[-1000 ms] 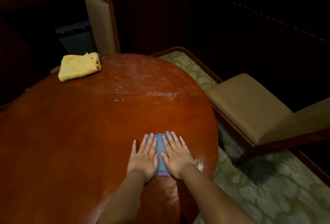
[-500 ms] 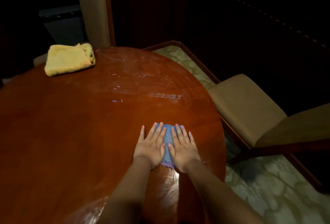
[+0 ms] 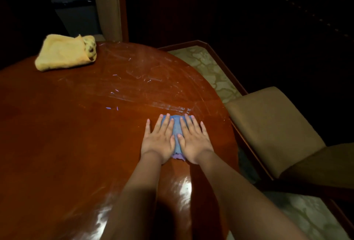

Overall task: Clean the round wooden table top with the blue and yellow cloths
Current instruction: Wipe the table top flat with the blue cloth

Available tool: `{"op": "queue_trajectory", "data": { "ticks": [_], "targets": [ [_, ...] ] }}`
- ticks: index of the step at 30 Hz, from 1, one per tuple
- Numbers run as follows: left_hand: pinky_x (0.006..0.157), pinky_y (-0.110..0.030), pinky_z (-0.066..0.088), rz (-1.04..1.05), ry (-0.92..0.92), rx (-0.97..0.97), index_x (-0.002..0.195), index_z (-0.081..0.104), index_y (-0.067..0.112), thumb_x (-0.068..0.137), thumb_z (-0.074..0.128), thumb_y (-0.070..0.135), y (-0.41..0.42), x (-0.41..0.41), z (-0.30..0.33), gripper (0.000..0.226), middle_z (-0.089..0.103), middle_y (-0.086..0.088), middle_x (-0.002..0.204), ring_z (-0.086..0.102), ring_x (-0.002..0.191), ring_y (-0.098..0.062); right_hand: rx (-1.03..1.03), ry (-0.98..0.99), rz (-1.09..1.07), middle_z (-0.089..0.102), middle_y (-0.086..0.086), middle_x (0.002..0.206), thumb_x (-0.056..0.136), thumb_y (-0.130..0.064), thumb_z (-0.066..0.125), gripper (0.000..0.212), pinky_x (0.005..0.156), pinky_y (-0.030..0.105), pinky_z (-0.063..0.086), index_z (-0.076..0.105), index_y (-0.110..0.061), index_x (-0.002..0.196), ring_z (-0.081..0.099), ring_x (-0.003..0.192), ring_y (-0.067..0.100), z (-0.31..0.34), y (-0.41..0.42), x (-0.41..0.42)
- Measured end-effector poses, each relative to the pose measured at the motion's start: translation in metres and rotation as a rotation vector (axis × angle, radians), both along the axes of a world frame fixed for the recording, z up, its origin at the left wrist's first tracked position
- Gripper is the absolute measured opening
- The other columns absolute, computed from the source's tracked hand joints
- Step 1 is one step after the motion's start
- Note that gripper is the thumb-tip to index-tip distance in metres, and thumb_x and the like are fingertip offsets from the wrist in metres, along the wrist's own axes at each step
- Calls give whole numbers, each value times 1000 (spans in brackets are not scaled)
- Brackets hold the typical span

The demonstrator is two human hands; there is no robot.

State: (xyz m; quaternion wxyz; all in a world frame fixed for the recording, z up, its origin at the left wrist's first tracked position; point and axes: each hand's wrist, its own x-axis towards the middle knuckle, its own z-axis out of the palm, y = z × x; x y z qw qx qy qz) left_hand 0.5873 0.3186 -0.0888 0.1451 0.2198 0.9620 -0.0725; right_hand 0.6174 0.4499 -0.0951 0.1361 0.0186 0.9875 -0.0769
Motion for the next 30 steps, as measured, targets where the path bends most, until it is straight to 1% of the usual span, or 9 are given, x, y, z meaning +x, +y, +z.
{"op": "queue_trajectory", "data": {
  "ticks": [4,8,12,16,18,21,24,27,30],
  "targets": [
    [116,-51,-7,54,-11,-62,149,-16,17,100,7,37,9,8,3,58,-22,-1,156,-20,144,-18,-47,-39,43,-22,-1,157,103,-40,11,58,115,37,-15,-14,-17,150,-23,143,15,2,8,5],
    [116,-51,-6,144,-54,-43,148,-18,16,100,7,37,28,46,10,58,-24,-3,156,-21,143,-20,-39,-57,132,-24,-1,157,102,-42,9,59,114,37,-16,-17,-17,149,-24,143,15,6,30,29],
    [116,-51,-8,199,-77,-35,148,-18,16,100,8,37,55,80,15,59,-24,-2,156,-21,143,-20,-15,-67,206,-23,-2,157,80,-54,-19,78,112,38,-18,-17,-18,149,-24,143,15,7,57,55],
    [116,-51,-8,238,-85,-48,148,-18,16,101,8,38,75,92,16,59,-24,-2,156,-21,144,-20,10,-85,260,-23,-2,157,102,-45,7,60,115,40,-15,-17,-17,149,-22,144,15,14,81,61],
    [116,-52,-7,252,-100,-55,148,-19,16,101,7,38,85,95,17,58,-25,-2,155,-22,143,-21,17,-81,277,-23,-2,157,101,-44,4,59,115,40,-15,-17,-16,149,-21,144,15,14,91,65],
    [115,-53,-6,241,-120,-56,148,-19,15,100,6,38,104,98,18,58,-26,-3,155,-23,143,-21,-4,-58,251,-24,-3,156,93,-48,-10,62,112,37,-19,-23,-18,145,-23,143,15,10,106,71],
    [115,-54,-7,209,-117,-49,147,-20,16,101,7,37,119,91,16,58,-27,-3,155,-24,143,-21,-27,-57,204,-25,-3,156,66,-48,-28,75,109,36,-21,-28,-21,136,-24,142,13,6,120,70],
    [114,-55,-9,221,-125,-31,147,-21,16,100,7,37,128,80,13,58,-28,-2,154,-25,142,-21,-43,-31,196,-25,-2,156,64,-47,-28,77,111,35,-21,-28,-20,136,-25,142,14,3,129,59],
    [114,-55,-9,229,-114,-24,147,-21,16,100,7,37,132,61,10,58,-29,-1,154,-25,142,-20,-25,3,191,-23,-1,157,67,-47,-27,83,112,36,-19,-23,-18,145,-25,142,15,1,131,40]
  ]
}}
